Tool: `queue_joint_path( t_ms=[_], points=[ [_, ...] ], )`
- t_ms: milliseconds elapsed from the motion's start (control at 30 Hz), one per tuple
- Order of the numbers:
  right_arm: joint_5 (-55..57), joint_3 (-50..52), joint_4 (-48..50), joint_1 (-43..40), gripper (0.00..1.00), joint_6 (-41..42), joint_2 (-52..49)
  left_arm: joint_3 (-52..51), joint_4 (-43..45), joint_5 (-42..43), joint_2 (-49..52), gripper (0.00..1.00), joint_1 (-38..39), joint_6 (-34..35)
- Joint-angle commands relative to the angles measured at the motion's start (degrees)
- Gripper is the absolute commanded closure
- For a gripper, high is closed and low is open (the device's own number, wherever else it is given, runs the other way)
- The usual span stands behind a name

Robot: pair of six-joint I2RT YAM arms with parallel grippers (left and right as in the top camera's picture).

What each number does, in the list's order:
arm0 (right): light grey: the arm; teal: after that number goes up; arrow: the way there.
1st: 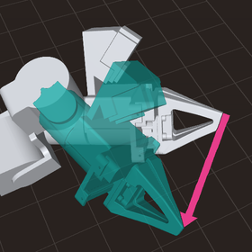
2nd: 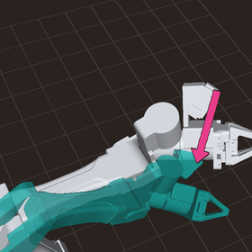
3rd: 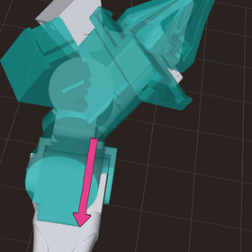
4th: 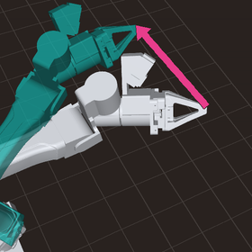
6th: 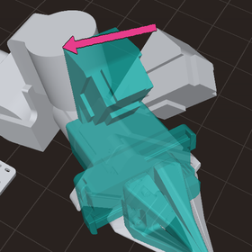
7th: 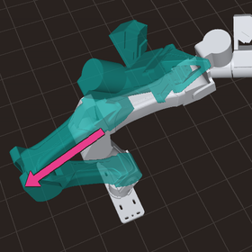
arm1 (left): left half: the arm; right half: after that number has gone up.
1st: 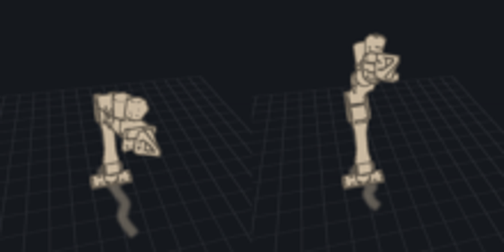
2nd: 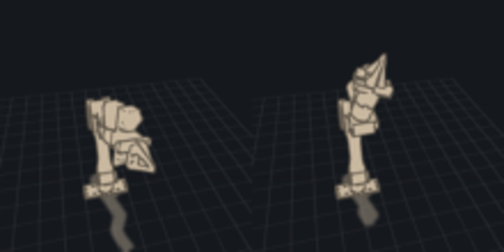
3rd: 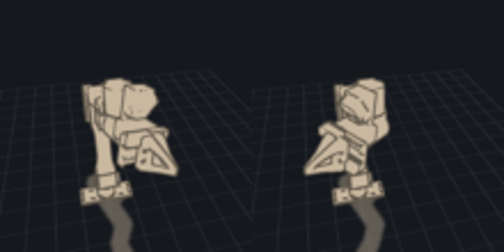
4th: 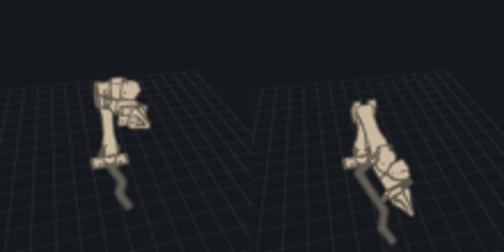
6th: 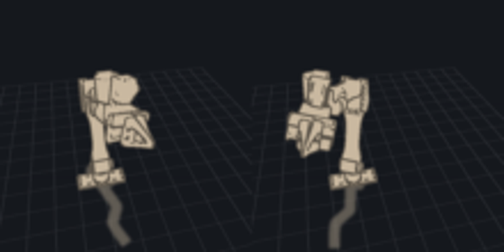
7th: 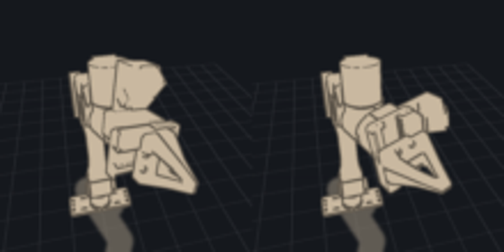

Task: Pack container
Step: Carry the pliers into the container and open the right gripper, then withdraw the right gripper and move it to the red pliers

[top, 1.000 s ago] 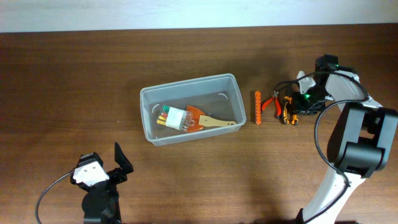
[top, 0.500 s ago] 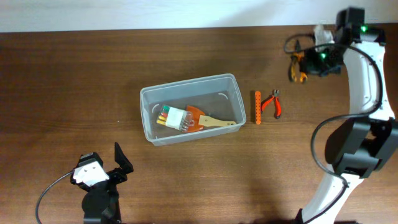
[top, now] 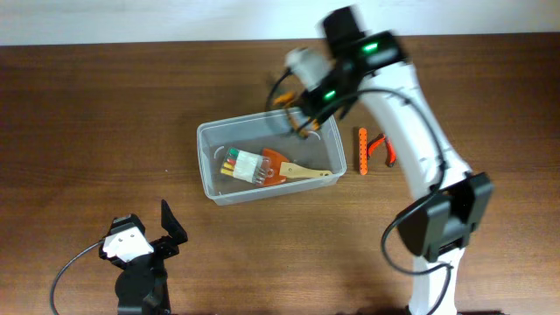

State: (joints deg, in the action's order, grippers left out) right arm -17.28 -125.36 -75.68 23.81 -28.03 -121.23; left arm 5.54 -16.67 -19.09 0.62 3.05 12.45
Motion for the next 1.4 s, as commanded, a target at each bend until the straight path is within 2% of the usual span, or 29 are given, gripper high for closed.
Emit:
queue_joint_path(
  t_ms=[0, 100, 167, 333, 633, 700, 733, 800, 900, 1000, 1167, 1267, 1367],
  points=[
    [1.5, -0.4, -0.4, 4.5, 0.96, -20.0, 0.8, -0.2, 0.0, -0.2, -0.3, 0.01, 0.2, -0.5],
    [1.5, 1.1, -0.3, 7.1, 0.96, -29.8, -0.8, -0.2, 0.0, -0.2, -0.3, 0.01, 0.2, -0.5],
    [2.0, 2.3, 0.5, 7.4, 0.96, -32.9, -2.1, -0.2, 0.0, -0.2, -0.3, 0.01, 0.2, -0.5],
    [7.5, 3.3, 1.3, 5.2, 0.96, -33.1, -7.1, -0.2, 0.0, -0.2, -0.3, 0.01, 0.2, -0.5],
    [5.2, 3.3, 7.4, -1.5, 0.96, -32.5, -13.9, -0.2, 0.0, -0.2, -0.3, 0.01, 0.2, -0.5],
    [4.3, 3.3, 8.3, -2.3, 0.96, -30.7, -14.2, -0.2, 0.0, -0.2, -0.3, 0.01, 0.2, -0.5],
    [3.7, 3.3, 8.5, -2.5, 0.87, -29.9, -14.2, -0.2, 0.0, -0.2, -0.3, 0.01, 0.2, -0.5],
    [2.5, 2.8, 8.7, -2.5, 0.63, -26.7, -13.6, -0.2, 0.0, -0.2, -0.3, 0.01, 0.2, -0.5],
    [2.4, 1.1, 8.6, -2.1, 0.5, -20.4, -11.9, -0.2, 0.0, -0.2, -0.3, 0.01, 0.2, -0.5],
    [2.5, -1.7, 7.7, -2.1, 0.46, -14.6, -9.0, -0.2, 0.0, -0.2, -0.3, 0.01, 0.2, -0.5],
    [2.5, -11.4, 1.9, -3.9, 0.46, -2.9, -3.3, -0.2, 0.0, -0.2, -0.3, 0.01, 0.2, -0.5],
    [2.6, -17.0, -2.0, -7.7, 0.46, -1.5, -0.3, -0.2, 0.0, -0.2, -0.3, 0.01, 0.2, -0.5],
    [2.7, -18.0, -1.6, -13.2, 0.45, 6.3, 1.4, -0.2, 0.0, -0.2, -0.3, 0.01, 0.2, -0.5]
  ],
)
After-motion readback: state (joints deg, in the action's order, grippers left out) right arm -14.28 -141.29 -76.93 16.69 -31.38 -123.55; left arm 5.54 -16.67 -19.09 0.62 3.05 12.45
